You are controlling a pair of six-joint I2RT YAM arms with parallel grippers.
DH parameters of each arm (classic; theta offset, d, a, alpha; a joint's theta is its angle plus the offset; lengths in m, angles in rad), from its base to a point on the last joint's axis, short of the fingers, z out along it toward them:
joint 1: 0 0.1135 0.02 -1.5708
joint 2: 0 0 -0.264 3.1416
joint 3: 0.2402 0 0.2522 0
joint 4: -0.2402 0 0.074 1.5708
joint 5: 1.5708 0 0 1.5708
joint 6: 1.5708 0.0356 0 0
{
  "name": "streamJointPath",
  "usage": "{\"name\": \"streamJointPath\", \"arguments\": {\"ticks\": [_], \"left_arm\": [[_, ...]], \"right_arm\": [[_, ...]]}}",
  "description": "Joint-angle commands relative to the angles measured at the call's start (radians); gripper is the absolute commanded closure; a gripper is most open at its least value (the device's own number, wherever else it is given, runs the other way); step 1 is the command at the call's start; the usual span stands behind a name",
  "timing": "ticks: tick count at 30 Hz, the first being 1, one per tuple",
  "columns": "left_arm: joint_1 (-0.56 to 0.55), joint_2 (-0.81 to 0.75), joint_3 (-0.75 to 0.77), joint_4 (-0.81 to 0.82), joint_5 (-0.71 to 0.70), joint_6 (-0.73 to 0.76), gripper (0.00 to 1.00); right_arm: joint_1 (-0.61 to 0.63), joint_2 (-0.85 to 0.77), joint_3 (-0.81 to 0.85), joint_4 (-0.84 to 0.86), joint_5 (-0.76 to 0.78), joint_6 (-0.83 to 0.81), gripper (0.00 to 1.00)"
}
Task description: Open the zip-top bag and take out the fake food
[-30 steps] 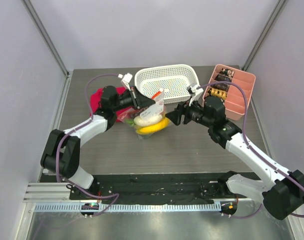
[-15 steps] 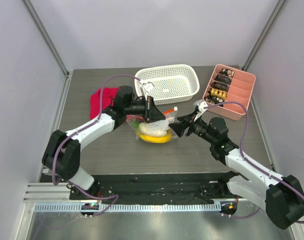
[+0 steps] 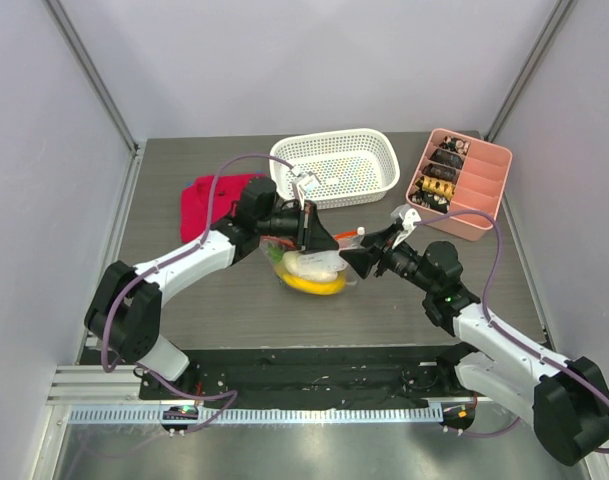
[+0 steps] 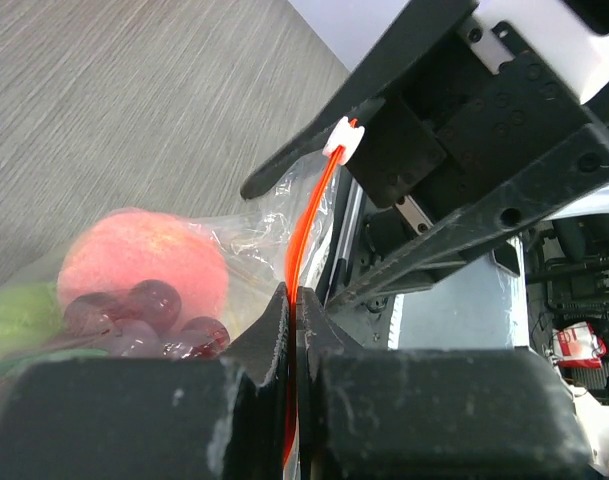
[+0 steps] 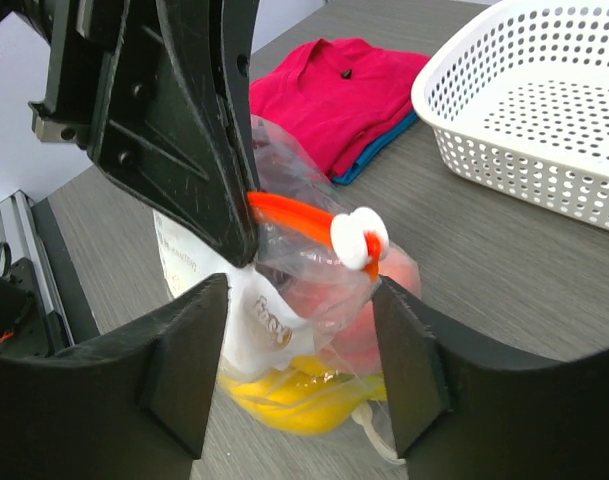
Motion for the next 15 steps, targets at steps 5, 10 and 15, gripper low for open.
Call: {"name": "streamJointPath", "arguments": {"ticks": [5,10,15], "left_arm": [[-0.005,-0.06,-0.002,0.027,0.039,0.005,1.0],[-0.023,-0.072,-0.018,0.021,0.018,0.025,1.0],[-0.04,-0.121,0.051,-0.143,-0.123,0.106,0.54]], "right_arm": [[-0.02,-0.005,-0.039,0.155,-0.073,0.016,0.54],[-0.023,0.044,-0.031,0.237,-0.12,0.07,0.9],[-0.023,0.057,-0.023,0.221,-0.146,0.078,0.99]]}}
